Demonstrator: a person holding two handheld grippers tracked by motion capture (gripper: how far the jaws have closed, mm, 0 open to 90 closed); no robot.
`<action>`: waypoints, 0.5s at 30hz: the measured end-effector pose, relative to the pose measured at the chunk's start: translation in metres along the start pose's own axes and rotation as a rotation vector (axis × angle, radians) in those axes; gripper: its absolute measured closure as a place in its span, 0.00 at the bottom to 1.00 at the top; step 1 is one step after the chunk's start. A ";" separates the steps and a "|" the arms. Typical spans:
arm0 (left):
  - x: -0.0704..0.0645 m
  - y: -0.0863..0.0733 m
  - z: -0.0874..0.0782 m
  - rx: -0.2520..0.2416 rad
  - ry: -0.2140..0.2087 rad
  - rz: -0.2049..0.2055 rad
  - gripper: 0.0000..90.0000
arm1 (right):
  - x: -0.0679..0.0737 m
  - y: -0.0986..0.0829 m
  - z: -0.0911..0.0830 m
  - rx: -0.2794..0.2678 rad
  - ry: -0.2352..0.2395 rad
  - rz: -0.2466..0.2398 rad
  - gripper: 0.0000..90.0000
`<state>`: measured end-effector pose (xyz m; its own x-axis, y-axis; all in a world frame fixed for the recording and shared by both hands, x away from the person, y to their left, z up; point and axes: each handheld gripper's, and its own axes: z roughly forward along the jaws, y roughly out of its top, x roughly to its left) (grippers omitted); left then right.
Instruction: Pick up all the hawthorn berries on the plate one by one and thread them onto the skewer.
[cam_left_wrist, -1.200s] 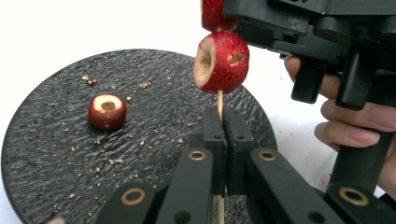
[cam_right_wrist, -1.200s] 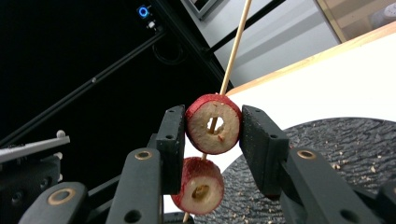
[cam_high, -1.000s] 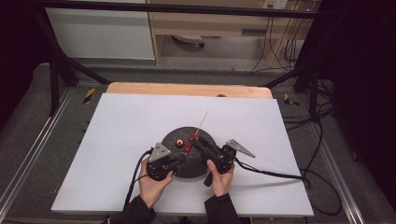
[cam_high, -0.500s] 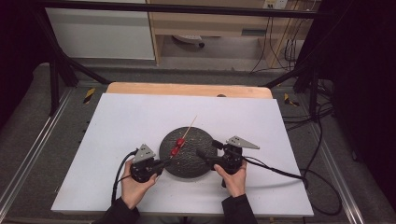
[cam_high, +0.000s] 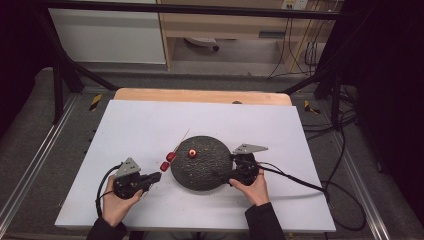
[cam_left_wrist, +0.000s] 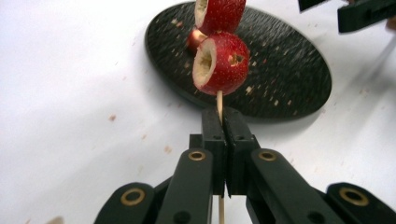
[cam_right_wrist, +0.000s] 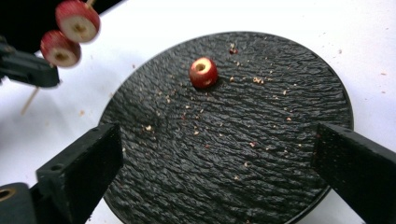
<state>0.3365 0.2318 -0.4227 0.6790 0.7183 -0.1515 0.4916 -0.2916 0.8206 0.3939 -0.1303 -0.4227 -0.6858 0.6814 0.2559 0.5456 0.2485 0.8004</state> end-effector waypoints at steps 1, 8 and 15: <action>0.000 0.000 0.000 0.000 0.000 0.000 0.98 | 0.000 0.003 0.001 0.019 -0.001 -0.012 0.06; 0.011 -0.015 -0.008 0.037 -0.005 0.038 0.98 | 0.006 0.028 0.013 0.127 -0.016 -0.079 0.07; 0.015 -0.021 -0.012 0.048 -0.006 0.049 0.98 | 0.011 0.054 0.033 0.220 -0.032 -0.153 0.09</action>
<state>0.3298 0.2563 -0.4360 0.7057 0.6990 -0.1153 0.4835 -0.3563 0.7995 0.4318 -0.0864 -0.3948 -0.7548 0.6446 0.1214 0.5309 0.4917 0.6902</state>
